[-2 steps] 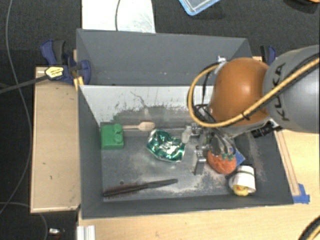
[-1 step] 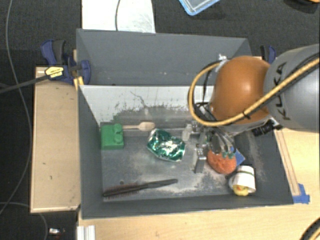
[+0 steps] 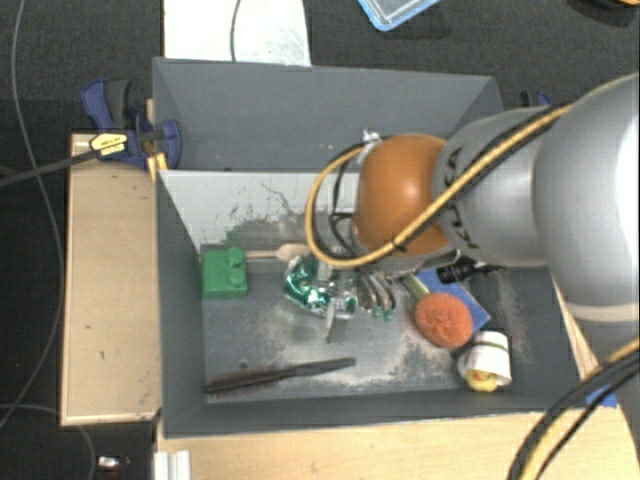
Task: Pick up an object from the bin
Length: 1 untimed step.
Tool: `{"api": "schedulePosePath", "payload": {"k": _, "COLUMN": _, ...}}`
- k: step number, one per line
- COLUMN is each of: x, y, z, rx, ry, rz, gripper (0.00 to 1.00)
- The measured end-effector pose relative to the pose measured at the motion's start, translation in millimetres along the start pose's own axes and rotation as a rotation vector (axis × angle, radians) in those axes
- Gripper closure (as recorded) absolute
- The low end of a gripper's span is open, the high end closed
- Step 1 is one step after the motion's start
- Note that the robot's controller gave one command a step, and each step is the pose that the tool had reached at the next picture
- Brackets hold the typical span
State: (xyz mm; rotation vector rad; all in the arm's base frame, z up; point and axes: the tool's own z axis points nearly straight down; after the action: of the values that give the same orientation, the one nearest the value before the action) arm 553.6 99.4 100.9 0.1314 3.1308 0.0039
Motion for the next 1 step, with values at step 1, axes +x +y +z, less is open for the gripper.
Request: {"api": "schedulePosePath", "payload": {"k": 1, "x": -9.5, "y": 11.5, "z": 10.3, "rx": 0.003, "ry": 0.004, "rz": -0.025, "gripper": 0.0}}
